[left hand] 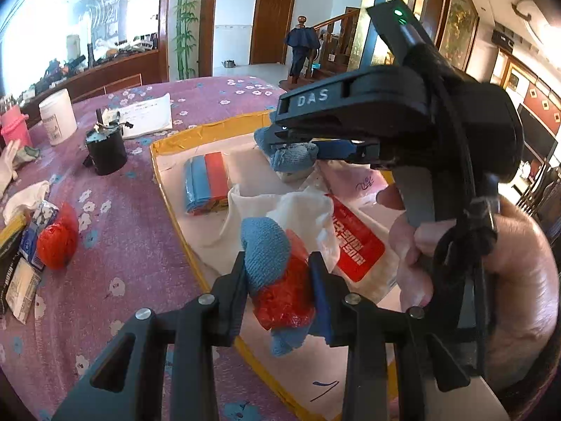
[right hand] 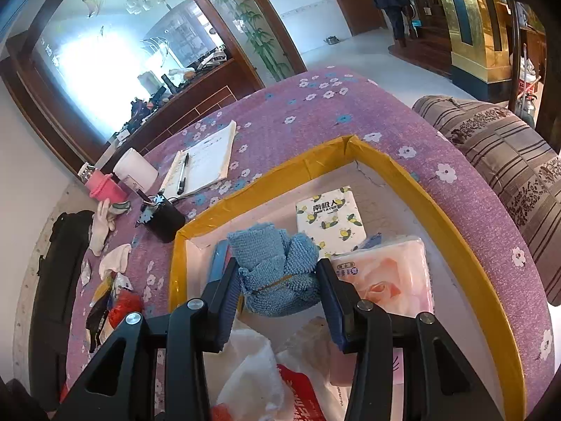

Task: Organize soft objects
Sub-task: 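Carry the blue towel with the right gripper while the left carries the mesh bundle over the tray, then open both grippers to release the towel and mesh bundle into the tray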

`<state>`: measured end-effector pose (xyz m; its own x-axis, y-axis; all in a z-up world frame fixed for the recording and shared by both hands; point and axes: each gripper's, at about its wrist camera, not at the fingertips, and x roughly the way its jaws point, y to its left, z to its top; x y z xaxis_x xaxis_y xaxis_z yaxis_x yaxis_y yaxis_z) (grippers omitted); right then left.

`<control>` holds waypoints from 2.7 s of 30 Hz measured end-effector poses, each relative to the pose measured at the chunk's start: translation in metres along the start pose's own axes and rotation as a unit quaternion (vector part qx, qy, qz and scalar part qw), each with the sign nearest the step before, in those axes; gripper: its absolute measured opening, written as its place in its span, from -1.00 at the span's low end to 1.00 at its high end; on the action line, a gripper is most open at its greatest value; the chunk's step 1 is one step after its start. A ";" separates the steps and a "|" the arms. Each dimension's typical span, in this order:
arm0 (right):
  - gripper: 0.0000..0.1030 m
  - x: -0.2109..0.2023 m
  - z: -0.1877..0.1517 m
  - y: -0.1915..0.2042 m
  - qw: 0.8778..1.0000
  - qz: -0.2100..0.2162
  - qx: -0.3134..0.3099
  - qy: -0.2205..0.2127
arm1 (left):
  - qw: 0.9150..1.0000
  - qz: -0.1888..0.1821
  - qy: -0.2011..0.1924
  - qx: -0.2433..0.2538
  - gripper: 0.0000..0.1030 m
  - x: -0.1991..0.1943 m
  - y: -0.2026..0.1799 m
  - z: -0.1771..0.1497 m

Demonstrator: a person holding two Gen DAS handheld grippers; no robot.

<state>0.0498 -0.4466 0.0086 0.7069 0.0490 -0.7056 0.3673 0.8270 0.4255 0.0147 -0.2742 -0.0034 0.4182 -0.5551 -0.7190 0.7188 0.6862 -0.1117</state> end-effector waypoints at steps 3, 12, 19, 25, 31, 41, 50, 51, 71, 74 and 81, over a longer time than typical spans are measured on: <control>-0.08 0.003 0.000 -0.001 1.000 -0.010 -0.005 0.003 | 1.000 0.010 -0.005 0.017 -0.37 -0.001 -0.006 -0.003; -0.08 0.007 -0.002 0.003 1.000 -0.019 -0.023 0.009 | 0.997 0.042 -0.023 0.055 -0.36 0.000 -0.014 -0.007; -0.09 0.010 -0.004 0.008 0.999 -0.027 -0.038 0.014 | 0.996 0.052 -0.033 0.069 -0.36 -0.002 -0.018 -0.010; -0.09 0.012 -0.005 0.012 0.998 -0.036 -0.051 0.018 | 0.995 0.057 -0.038 0.079 -0.35 -0.003 -0.021 -0.012; -0.09 0.012 -0.006 0.012 0.998 -0.036 -0.052 0.018 | 0.994 0.057 -0.043 0.083 -0.35 -0.004 -0.021 -0.012; -0.09 0.013 -0.006 0.013 0.998 -0.037 -0.055 0.019 | 0.993 0.056 -0.048 0.089 -0.35 -0.007 -0.025 -0.014; 0.02 0.010 -0.006 0.016 0.998 -0.034 -0.055 0.016 | 0.993 0.050 -0.054 0.088 -0.10 -0.009 -0.024 -0.014; 0.04 0.009 -0.006 0.016 0.998 -0.034 -0.054 0.014 | 0.993 0.050 -0.057 0.087 0.02 -0.010 -0.024 -0.014; 0.39 -0.037 0.002 0.021 0.997 0.000 -0.036 -0.068 | 0.992 0.042 -0.106 0.045 0.58 -0.031 -0.008 -0.005; 0.39 -0.042 0.003 0.022 0.996 0.003 -0.034 -0.077 | 0.993 0.040 -0.107 0.034 0.58 -0.032 -0.002 -0.002; 0.39 -0.040 0.003 0.028 0.996 -0.004 -0.045 -0.077 | 0.995 0.051 -0.086 -0.001 0.58 -0.040 0.021 0.009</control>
<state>0.0336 -0.4268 0.0499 0.7914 -0.0381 -0.6102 0.3226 0.8738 0.3639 0.0178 -0.2413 0.0291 0.5772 -0.5549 -0.5992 0.6673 0.7434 -0.0457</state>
